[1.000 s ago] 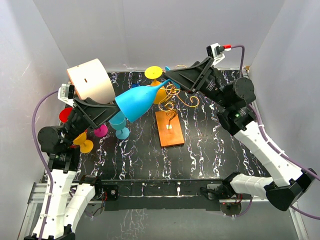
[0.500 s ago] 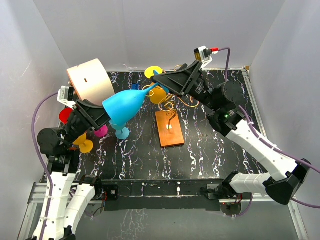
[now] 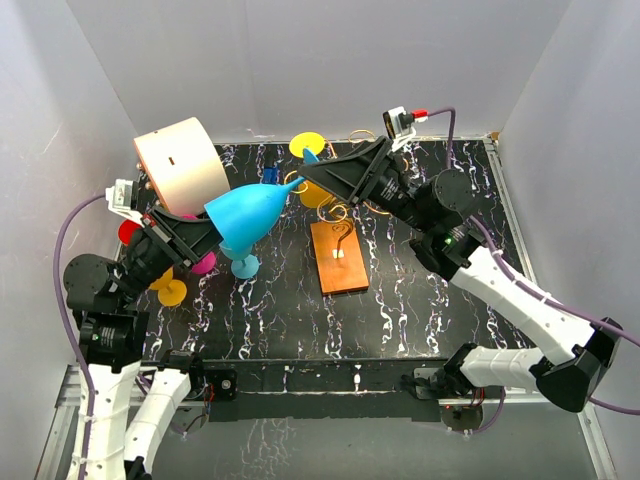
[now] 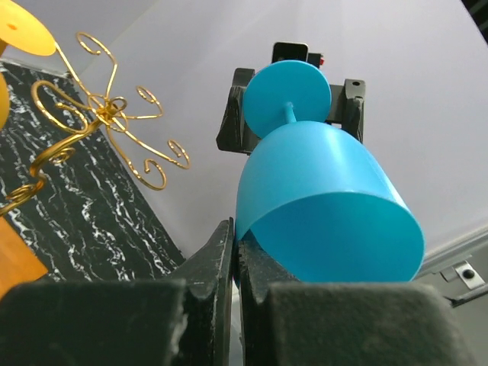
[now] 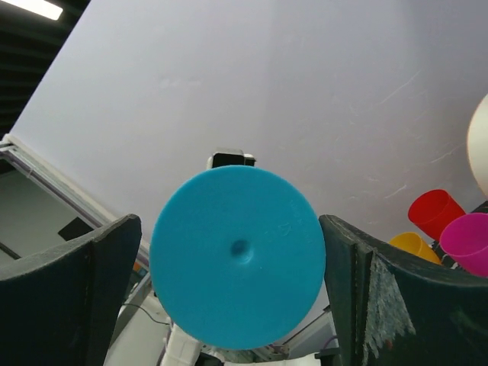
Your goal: Take the wine glass off the wine glass rack
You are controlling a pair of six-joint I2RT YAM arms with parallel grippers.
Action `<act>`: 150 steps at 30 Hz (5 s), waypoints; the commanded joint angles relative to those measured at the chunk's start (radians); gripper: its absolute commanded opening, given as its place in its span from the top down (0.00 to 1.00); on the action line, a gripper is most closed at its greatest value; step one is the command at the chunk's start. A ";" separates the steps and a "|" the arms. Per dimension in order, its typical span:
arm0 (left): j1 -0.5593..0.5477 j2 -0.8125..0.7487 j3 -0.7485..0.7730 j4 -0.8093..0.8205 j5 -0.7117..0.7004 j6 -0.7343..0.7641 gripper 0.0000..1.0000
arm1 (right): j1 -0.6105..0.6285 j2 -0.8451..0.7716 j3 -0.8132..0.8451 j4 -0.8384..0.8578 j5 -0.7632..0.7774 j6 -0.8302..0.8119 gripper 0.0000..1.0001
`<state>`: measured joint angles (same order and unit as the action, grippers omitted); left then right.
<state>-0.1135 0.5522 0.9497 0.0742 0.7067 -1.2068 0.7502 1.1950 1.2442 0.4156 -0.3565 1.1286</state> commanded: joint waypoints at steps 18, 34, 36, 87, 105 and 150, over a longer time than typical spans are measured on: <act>-0.003 0.015 0.425 -1.195 -0.514 0.477 1.00 | 0.006 -0.309 0.021 -0.341 0.494 -0.599 0.02; -0.003 0.093 0.387 -1.516 -0.863 0.520 1.00 | 0.005 -0.366 0.040 -0.395 0.599 -0.722 0.02; -0.002 0.116 0.353 -1.516 -0.928 0.515 1.00 | 0.005 -0.374 0.048 -0.409 0.602 -0.728 0.02; 0.008 0.480 0.105 -1.168 -1.061 0.586 0.87 | 0.005 -0.375 0.013 -0.429 0.655 -0.799 0.02; 0.009 0.421 0.300 -1.227 -0.978 0.640 0.42 | 0.006 -0.314 0.028 -0.433 0.604 -0.779 0.02; 0.009 0.288 0.376 -0.818 -0.273 0.535 0.01 | 0.006 0.018 0.307 -0.657 0.475 -0.793 0.02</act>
<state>-0.1085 0.8227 1.3060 -0.8017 0.3801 -0.6487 0.7574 1.2575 1.5311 -0.2882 0.1242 0.3454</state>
